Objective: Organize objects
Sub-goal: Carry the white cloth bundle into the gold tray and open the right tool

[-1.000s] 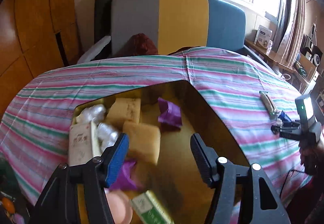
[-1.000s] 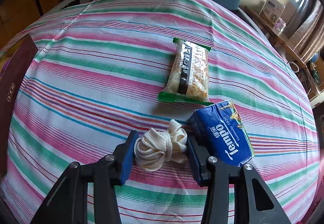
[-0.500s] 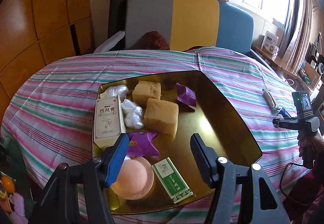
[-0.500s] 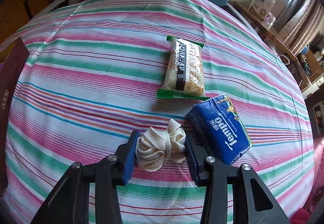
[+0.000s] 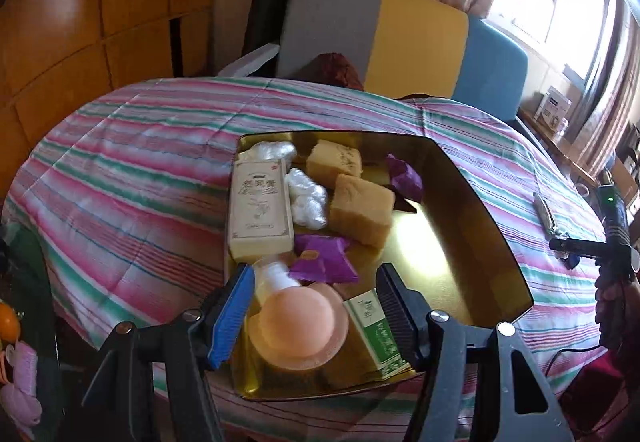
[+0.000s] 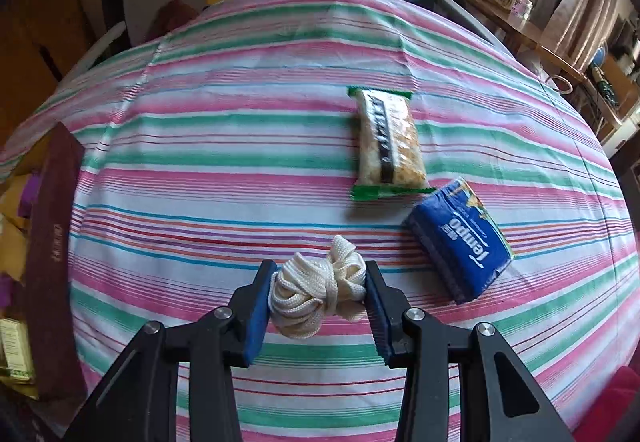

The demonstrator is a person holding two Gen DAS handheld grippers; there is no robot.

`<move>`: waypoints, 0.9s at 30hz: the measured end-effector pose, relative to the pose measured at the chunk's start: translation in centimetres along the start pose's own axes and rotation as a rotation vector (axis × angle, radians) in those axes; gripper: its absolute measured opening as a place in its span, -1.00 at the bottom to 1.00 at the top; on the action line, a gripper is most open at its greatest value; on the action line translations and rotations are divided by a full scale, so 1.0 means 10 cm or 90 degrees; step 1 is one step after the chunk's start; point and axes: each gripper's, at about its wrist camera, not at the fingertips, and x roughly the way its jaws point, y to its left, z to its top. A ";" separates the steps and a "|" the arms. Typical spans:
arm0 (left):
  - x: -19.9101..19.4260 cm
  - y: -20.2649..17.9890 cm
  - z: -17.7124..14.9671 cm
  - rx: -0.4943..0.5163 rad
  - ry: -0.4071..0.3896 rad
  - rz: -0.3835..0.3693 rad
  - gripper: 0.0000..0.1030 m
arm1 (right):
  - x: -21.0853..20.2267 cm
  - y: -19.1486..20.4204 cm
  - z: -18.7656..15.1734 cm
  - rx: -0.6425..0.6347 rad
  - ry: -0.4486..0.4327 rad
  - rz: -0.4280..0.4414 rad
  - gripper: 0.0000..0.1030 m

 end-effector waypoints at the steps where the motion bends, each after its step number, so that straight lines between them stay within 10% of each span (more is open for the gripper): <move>1: 0.00 0.07 -0.01 -0.014 0.005 0.001 0.24 | -0.10 0.09 0.01 -0.009 -0.019 0.017 -0.15; 12: -0.07 0.43 -0.10 -0.082 -0.001 0.013 0.22 | -0.94 1.96 -0.16 -0.238 -0.109 0.257 -0.14; 27: -0.05 0.40 -0.14 -0.060 0.006 0.023 0.22 | -0.17 3.20 -0.61 -0.301 0.036 0.291 0.01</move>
